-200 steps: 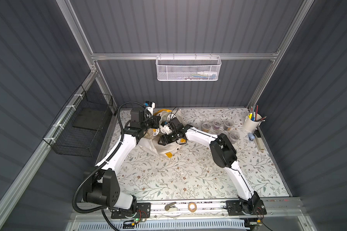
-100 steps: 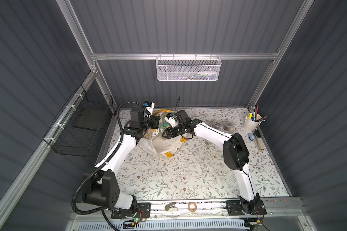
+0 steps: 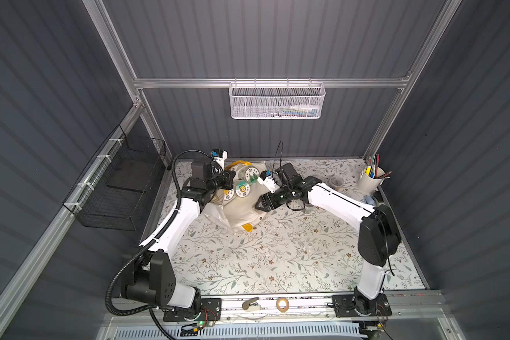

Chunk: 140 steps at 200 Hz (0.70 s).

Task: Take out the seed jars from the canvas bag
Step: Pick up the seed jar from the canvas bag, then place the seed jar at the center of the board.

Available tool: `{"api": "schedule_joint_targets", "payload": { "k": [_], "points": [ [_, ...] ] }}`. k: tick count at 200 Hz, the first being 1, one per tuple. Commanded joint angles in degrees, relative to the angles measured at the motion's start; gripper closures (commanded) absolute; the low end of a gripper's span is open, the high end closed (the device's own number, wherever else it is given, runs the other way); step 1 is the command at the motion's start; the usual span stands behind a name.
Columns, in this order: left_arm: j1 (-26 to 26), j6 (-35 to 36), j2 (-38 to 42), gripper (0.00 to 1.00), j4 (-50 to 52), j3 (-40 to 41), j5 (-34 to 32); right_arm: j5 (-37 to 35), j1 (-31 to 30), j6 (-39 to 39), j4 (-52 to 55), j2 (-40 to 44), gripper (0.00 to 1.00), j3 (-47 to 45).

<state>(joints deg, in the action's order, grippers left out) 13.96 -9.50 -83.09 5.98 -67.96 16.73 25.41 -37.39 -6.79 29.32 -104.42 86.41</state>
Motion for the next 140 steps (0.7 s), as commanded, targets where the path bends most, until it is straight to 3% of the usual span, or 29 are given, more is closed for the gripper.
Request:
{"api": "schedule_joint_targets", "payload": {
  "k": [1, 67, 140],
  "points": [
    [0.2, 0.3, 0.9, 1.00, -1.1, -0.2, 0.7, -0.5, 2.0, 1.1, 1.1, 4.8, 0.25, -3.7],
    [0.2, 0.3, -0.1, 1.00, -1.2, -0.6, 0.8, -8.4, 9.2, 2.2, 4.8, 10.7, 0.25, -10.5],
    [0.2, 0.2, -0.1, 1.00, -1.3, -0.3, 0.8, -18.4, 11.3, 2.5, 5.4, 2.1, 0.24, -6.7]
  ]
}}
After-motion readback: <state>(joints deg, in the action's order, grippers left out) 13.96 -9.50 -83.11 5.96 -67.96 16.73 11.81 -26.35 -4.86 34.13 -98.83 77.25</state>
